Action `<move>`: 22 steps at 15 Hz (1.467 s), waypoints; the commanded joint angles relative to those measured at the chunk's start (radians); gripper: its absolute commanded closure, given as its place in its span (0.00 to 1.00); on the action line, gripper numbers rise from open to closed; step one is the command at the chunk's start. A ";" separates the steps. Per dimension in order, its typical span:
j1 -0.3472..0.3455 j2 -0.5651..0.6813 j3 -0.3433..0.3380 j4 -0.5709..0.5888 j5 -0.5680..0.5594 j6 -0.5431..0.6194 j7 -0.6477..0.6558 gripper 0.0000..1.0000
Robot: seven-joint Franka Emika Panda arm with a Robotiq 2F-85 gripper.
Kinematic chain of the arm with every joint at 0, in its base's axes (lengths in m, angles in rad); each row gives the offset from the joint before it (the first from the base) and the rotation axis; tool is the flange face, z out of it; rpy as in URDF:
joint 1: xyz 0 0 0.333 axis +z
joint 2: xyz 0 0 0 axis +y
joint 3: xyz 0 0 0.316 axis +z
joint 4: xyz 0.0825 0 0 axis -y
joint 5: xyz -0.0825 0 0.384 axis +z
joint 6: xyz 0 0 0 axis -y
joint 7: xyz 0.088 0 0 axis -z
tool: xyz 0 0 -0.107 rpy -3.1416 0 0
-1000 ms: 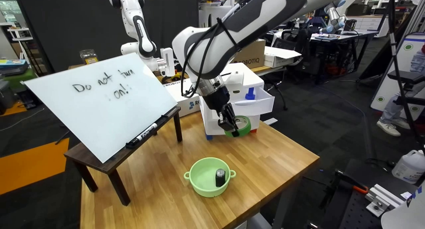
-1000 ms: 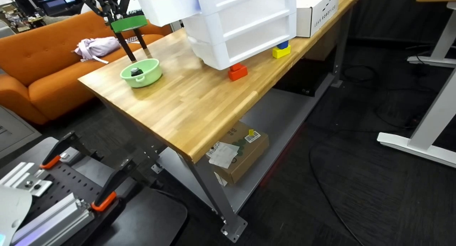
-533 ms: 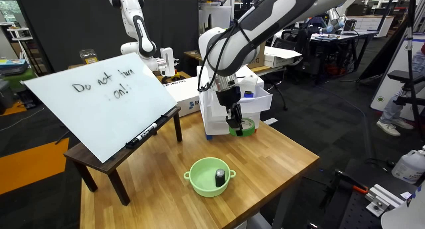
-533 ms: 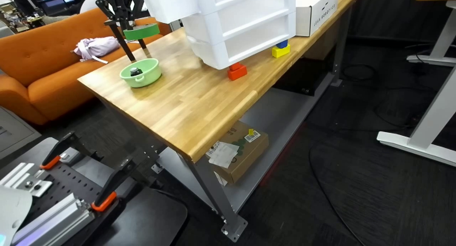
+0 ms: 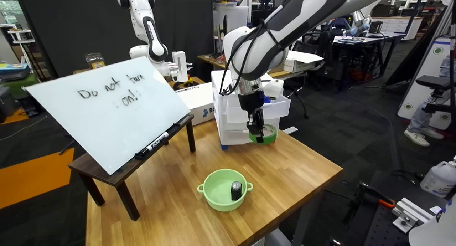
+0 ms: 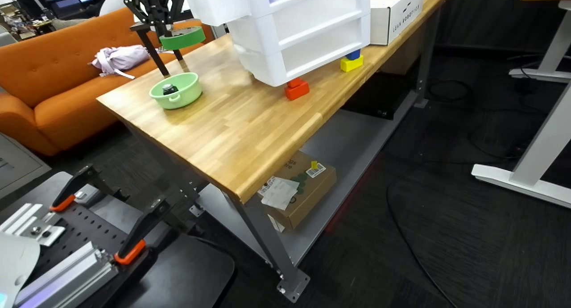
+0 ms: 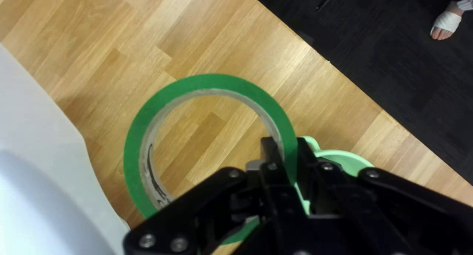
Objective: Remove the masking tape from the object and put it on the table
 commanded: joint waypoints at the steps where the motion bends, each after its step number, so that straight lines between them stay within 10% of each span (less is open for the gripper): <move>1: -0.017 -0.014 -0.021 -0.034 0.008 0.043 -0.004 0.96; 22: 0.061 0.013 -0.009 -0.025 -0.101 0.104 0.129 0.96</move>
